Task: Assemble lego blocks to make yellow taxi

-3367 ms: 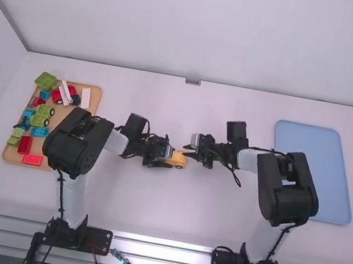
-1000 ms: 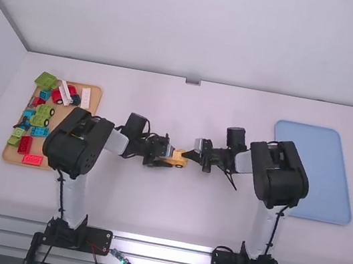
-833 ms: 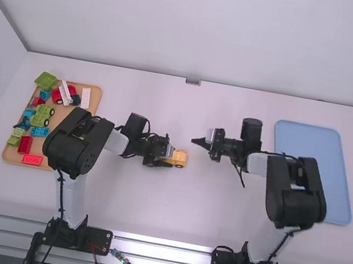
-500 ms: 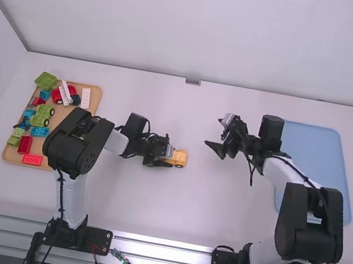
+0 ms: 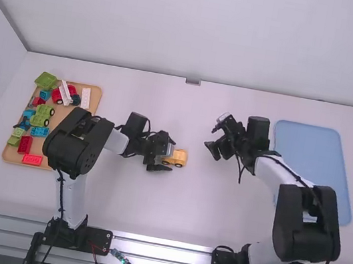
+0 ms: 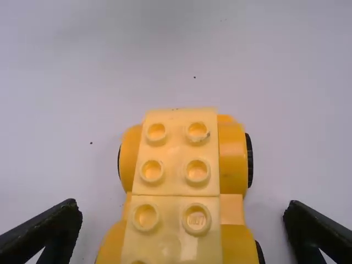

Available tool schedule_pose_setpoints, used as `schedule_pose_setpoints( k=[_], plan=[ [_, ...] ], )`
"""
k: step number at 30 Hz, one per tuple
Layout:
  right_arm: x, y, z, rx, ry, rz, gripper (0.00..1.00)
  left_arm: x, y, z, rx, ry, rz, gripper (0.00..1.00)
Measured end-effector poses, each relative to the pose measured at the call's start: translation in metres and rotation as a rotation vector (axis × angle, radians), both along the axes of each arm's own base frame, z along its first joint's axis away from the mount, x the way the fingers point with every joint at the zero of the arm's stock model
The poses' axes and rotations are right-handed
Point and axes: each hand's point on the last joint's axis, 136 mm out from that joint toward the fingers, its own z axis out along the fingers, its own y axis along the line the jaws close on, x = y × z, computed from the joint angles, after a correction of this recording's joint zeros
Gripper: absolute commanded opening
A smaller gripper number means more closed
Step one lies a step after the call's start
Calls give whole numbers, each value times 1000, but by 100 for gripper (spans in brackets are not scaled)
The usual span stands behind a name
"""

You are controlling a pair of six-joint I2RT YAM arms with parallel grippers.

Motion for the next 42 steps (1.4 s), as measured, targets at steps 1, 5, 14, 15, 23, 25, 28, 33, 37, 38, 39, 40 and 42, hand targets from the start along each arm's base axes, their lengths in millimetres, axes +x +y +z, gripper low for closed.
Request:
schedule_pose_setpoints(
  k=[1,5,14,15,23,25,28,33,37,38,39,40,42],
  plan=[
    [0,0,-1,-11,-2,-5,99,0,0,0,0,3,2,99],
    [3,-4,-3,-39,-4,-35,99,3,4,0,17,16,22,99],
    [12,-23,-2,-43,-10,-97,99,16,67,79,137,-15,228,99],
    [14,-24,-1,-37,-14,-105,99,19,78,92,163,-32,266,99],
    [26,-22,12,-10,-74,-127,99,31,191,130,454,-54,687,99],
    [28,-24,13,-12,-87,-136,99,18,230,120,555,49,814,99],
    [25,-27,9,-21,-59,-144,99,3,265,119,618,161,908,99],
    [28,-41,9,-30,-26,-179,99,-4,320,135,630,262,1040,99],
    [42,-55,23,-23,-70,-214,99,-12,349,138,623,319,1087,99],
    [44,-58,24,-21,-78,-222,99,-10,356,136,619,318,1103,99],
    [45,-60,25,-23,-82,-225,99,-7,362,133,615,317,1121,99],
    [45,-61,25,-22,-81,-230,99,-5,367,130,613,321,1136,99],
    [46,-64,25,-22,-81,-236,99,-4,372,119,605,353,1155,95]
  ],
)
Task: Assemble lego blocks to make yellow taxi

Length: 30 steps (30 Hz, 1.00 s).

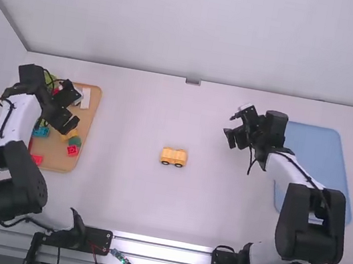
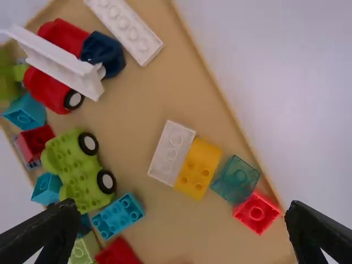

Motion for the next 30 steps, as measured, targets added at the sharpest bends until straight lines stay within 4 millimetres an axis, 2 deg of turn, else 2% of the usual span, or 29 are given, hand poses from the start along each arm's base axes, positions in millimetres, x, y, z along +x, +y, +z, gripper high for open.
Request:
schedule_pose_setpoints(
  k=[4,5,9,18,24,26,29,30],
  plan=[
    [1,0,1,0,-5,-1,99,2,5,-22,-25,38,19,77],
    [1,0,1,0,-6,-1,99,6,9,-29,-19,41,26,99],
    [1,0,1,-6,-8,5,99,12,16,-40,-22,40,99,99],
    [3,-1,3,-20,-31,12,99,18,23,-37,-49,-3,246,99],
    [6,-1,7,-20,-51,12,99,26,20,-35,-29,-25,133,99],
    [8,-1,9,-21,-62,13,99,31,27,-31,-17,-56,187,99],
    [8,-1,9,-27,-69,18,99,31,40,-27,-64,-91,456,99],
    [8,-1,9,-30,-70,21,99,31,40,-27,-72,-95,484,99]
  ],
)
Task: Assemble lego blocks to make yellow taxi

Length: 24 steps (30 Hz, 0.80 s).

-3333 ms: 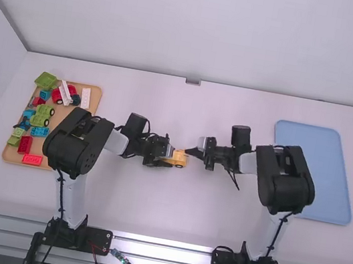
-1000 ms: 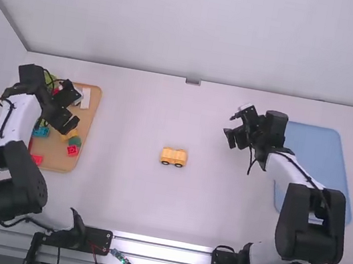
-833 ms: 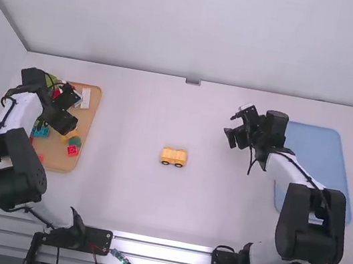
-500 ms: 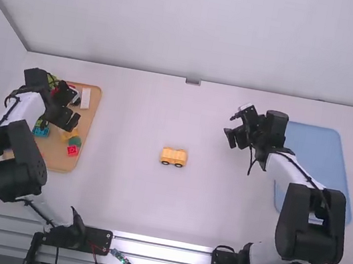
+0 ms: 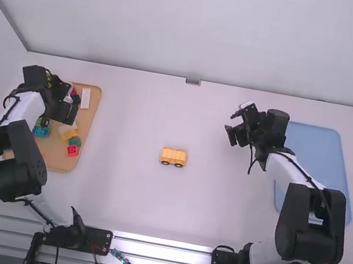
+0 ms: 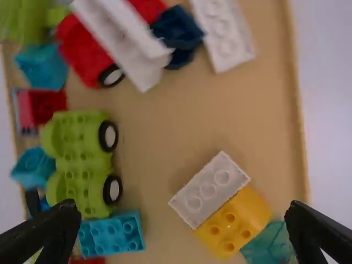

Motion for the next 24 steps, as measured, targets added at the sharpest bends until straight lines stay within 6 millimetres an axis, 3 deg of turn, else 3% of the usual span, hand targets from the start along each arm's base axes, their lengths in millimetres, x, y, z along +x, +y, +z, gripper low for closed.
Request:
schedule_pose_setpoints(
  k=[5,8,12,17,21,24],
  plan=[
    [-1,0,-1,-12,0,9,99,10,3,6,-110,-104,251,99],
    [-1,0,-2,-19,0,15,99,28,7,18,-194,-240,406,99],
    [-2,0,-2,-23,1,18,99,38,5,19,-243,-304,443,99],
    [-2,-4,-3,-27,4,11,99,24,-24,1,-240,-166,246,99],
    [-1,-15,-4,-25,10,-15,99,-23,-53,-18,-213,104,-56,99],
    [-1,-17,-4,-17,12,-15,99,-51,-68,-18,-192,245,-325,99]
  ],
)
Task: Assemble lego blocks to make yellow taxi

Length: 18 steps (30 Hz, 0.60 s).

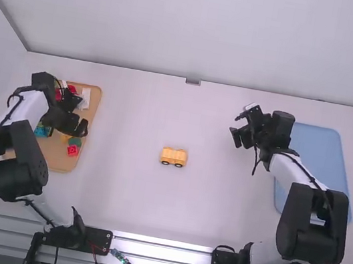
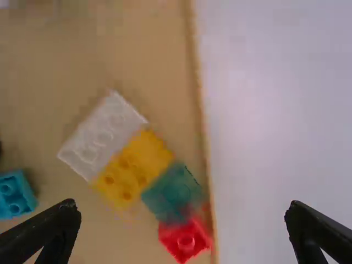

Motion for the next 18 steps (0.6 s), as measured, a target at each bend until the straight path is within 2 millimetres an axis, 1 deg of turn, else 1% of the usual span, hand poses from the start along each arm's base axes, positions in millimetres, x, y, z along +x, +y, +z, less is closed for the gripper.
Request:
schedule_pose_setpoints(
  k=[3,4,6,8,10,12,14,15,18],
  plan=[
    [0,1,1,4,-4,4,99,-1,-1,9,26,-1,-168,99],
    [1,1,1,3,-7,7,99,4,0,16,36,-21,-231,99],
    [1,2,2,4,-8,6,99,10,2,23,49,-52,-287,99],
    [1,1,1,4,-7,5,99,21,14,32,96,-108,-335,99],
    [1,1,1,8,-4,2,99,22,22,33,120,-119,-344,99],
    [1,1,1,14,-1,-3,99,15,30,32,131,-101,-354,99],
    [1,1,2,18,1,-7,99,7,33,30,128,-76,-364,99],
    [1,1,1,20,2,-8,99,-1,35,29,122,-51,-373,99],
    [0,1,1,22,4,-9,99,-9,40,26,124,-34,-393,99]
  ],
)
